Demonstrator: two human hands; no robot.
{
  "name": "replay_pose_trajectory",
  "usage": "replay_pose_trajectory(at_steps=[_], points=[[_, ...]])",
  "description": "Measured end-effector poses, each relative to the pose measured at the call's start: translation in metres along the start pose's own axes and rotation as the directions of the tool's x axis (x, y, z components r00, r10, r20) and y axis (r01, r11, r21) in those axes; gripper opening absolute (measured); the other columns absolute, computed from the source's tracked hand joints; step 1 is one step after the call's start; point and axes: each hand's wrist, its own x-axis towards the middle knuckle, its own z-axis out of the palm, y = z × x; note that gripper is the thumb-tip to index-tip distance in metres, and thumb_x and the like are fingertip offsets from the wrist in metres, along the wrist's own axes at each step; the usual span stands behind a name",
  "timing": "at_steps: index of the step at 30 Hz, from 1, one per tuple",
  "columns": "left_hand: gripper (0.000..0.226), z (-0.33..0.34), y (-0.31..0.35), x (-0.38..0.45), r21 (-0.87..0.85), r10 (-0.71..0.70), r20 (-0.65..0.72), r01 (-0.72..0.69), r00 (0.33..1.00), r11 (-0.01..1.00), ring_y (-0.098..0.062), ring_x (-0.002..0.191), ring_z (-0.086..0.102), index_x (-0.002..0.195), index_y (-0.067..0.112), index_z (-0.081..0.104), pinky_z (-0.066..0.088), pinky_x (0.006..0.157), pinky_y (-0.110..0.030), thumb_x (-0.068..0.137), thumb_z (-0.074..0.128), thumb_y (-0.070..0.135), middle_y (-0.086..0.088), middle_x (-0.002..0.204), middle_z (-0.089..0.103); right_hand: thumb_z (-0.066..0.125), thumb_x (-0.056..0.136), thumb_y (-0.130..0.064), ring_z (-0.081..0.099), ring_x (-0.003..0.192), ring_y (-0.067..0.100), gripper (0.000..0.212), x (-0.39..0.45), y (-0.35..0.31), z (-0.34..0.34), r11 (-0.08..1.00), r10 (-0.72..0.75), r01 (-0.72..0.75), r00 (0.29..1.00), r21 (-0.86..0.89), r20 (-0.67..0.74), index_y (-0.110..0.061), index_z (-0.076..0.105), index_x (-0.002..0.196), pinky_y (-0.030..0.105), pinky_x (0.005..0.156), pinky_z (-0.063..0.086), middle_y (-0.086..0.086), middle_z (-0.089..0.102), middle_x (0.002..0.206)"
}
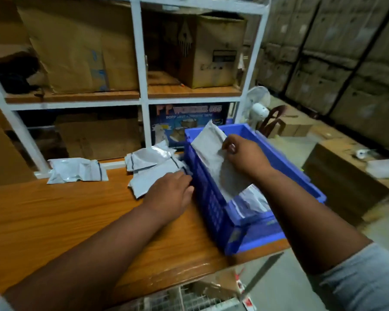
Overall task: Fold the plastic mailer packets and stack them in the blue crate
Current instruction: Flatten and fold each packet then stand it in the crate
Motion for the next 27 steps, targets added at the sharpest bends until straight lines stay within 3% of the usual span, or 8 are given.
replay_pose_trajectory(at_steps=[3, 6, 13, 18, 21, 23, 25, 27], points=[[0.073, 0.017, 0.028, 0.030, 0.113, 0.022, 0.292, -0.057, 0.956, 0.992, -0.034, 0.164, 0.010, 0.172, 0.026, 0.009, 0.021, 0.130, -0.053, 0.111, 0.033, 0.058, -0.011, 0.179, 0.005, 0.061, 0.091, -0.012, 0.069, 0.106, 0.032, 0.031, -0.002, 0.038, -0.013, 0.982, 0.067, -0.056, 0.996, -0.180, 0.056, -0.031, 0.074, 0.112, 0.035, 0.076, 0.050, 0.007, 0.075, 0.113], [0.082, 0.045, 0.037, 0.037, 0.122, 0.031, 0.440, -0.094, 0.898, 0.988, -0.029, 0.166, -0.010, 0.169, 0.031, -0.015, 0.012, 0.131, -0.058, 0.108, 0.024, 0.068, -0.004, 0.176, -0.026, 0.064, 0.090, -0.012, 0.069, 0.111, 0.032, 0.033, -0.009, 0.067, 0.000, 0.951, 0.147, -0.094, 0.975, -0.293, 0.165, -0.031, 0.077, 0.114, 0.036, 0.087, 0.056, 0.006, 0.075, 0.119], [0.086, 0.046, 0.046, 0.029, 0.089, 0.002, 0.451, -0.047, 0.893, 0.995, -0.026, 0.166, -0.004, 0.168, 0.029, -0.021, 0.016, 0.131, -0.057, 0.109, 0.029, 0.066, 0.000, 0.170, -0.040, 0.068, 0.098, -0.016, 0.072, 0.107, 0.030, 0.025, -0.022, 0.083, 0.048, 0.891, 0.193, 0.069, 0.837, -0.448, 0.512, -0.012, 0.079, 0.120, 0.035, 0.097, 0.053, 0.014, 0.077, 0.117], [0.086, 0.047, 0.044, 0.028, 0.066, 0.011, 0.453, -0.046, 0.891, 0.997, -0.029, 0.166, 0.004, 0.168, 0.029, -0.021, 0.017, 0.131, -0.057, 0.109, 0.029, 0.067, 0.000, 0.168, -0.044, 0.070, 0.095, -0.024, 0.070, 0.113, 0.033, 0.030, -0.008, 0.097, 0.060, 0.735, 0.192, 0.259, 0.807, -0.626, 0.559, -0.018, 0.075, 0.124, 0.036, 0.095, 0.057, 0.012, 0.072, 0.124], [0.086, 0.050, 0.042, 0.028, 0.062, 0.011, 0.455, -0.044, 0.890, 0.997, -0.030, 0.166, 0.005, 0.167, 0.030, -0.022, 0.016, 0.131, -0.058, 0.109, 0.028, 0.067, 0.000, 0.167, -0.046, 0.076, 0.091, -0.047, 0.069, 0.115, 0.033, 0.042, -0.001, 0.095, 0.050, 0.593, 0.109, 0.461, 0.767, -0.660, 0.633, -0.023, 0.068, 0.125, 0.034, 0.082, 0.049, 0.008, 0.068, 0.124], [0.086, 0.052, 0.040, 0.029, 0.058, 0.017, 0.450, -0.048, 0.893, 0.997, -0.031, 0.165, 0.010, 0.167, 0.030, -0.022, 0.019, 0.130, -0.060, 0.108, 0.027, 0.068, 0.000, 0.167, -0.046, 0.076, 0.083, -0.066, 0.065, 0.116, 0.034, 0.057, 0.010, 0.092, 0.046, 0.426, -0.090, 0.648, 0.725, -0.632, 0.683, -0.031, 0.068, 0.127, 0.037, 0.081, 0.046, 0.006, 0.065, 0.126], [0.086, 0.052, 0.040, 0.029, 0.050, 0.019, 0.445, -0.046, 0.895, 0.998, -0.031, 0.164, 0.014, 0.167, 0.031, -0.023, 0.022, 0.129, -0.061, 0.108, 0.027, 0.068, 0.001, 0.166, -0.047, 0.074, 0.074, -0.078, 0.057, 0.121, 0.036, 0.072, 0.019, 0.089, 0.051, 0.172, -0.279, 0.830, 0.558, -0.531, 0.782, -0.033, 0.067, 0.130, 0.045, 0.092, 0.047, 0.009, 0.058, 0.133], [0.086, 0.052, 0.040, 0.028, 0.050, 0.013, 0.445, -0.039, 0.896, 0.998, -0.032, 0.162, 0.018, 0.167, 0.031, -0.023, 0.023, 0.128, -0.060, 0.108, 0.028, 0.068, 0.002, 0.166, -0.048, 0.069, 0.067, -0.088, 0.047, 0.138, 0.040, 0.090, 0.027, 0.094, 0.059, 0.025, -0.240, 0.896, 0.436, -0.443, 0.868, -0.035, 0.063, 0.138, 0.055, 0.112, 0.040, 0.012, 0.051, 0.149]])
